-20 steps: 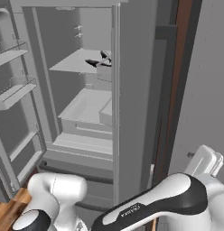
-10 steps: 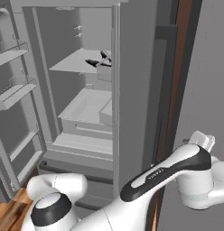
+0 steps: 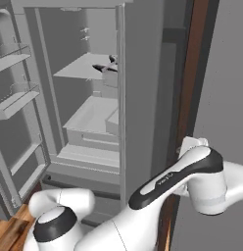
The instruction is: Place the fish on the counter behind the older fish on the same shelf of the fridge to maintain FIFO order. Close the fridge door when finished.
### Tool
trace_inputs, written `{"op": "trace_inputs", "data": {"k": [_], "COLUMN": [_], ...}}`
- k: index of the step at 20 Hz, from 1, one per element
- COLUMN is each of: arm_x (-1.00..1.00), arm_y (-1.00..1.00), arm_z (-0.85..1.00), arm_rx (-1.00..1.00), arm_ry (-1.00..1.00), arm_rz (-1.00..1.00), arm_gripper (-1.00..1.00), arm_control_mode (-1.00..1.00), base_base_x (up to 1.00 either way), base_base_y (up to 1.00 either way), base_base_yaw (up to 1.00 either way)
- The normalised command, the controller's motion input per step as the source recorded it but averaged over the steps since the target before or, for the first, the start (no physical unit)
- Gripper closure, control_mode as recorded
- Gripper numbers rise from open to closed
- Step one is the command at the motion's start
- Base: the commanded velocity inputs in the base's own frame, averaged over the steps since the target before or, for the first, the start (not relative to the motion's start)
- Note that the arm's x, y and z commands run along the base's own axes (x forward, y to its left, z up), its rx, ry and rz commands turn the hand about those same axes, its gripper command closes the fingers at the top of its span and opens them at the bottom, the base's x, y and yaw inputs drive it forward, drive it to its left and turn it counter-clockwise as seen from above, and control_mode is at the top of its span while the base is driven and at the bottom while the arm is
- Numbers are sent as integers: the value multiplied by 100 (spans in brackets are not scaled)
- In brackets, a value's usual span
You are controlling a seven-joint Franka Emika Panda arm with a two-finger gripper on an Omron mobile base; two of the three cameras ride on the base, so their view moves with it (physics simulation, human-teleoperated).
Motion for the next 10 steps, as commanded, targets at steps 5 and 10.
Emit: {"op": "trace_inputs", "data": {"k": [5,10], "arm_x": [0,2], "arm_y": [100,100], "arm_z": [0,10], "arm_rx": [-7,-6], "arm_ry": [0,0], "arm_rz": [7,-2], "arm_gripper": [-100,-100], "arm_control_mode": [-100,-100], "base_base_x": [0,0], "base_base_y": [0,0], "base_base_yaw": [0,0]}}
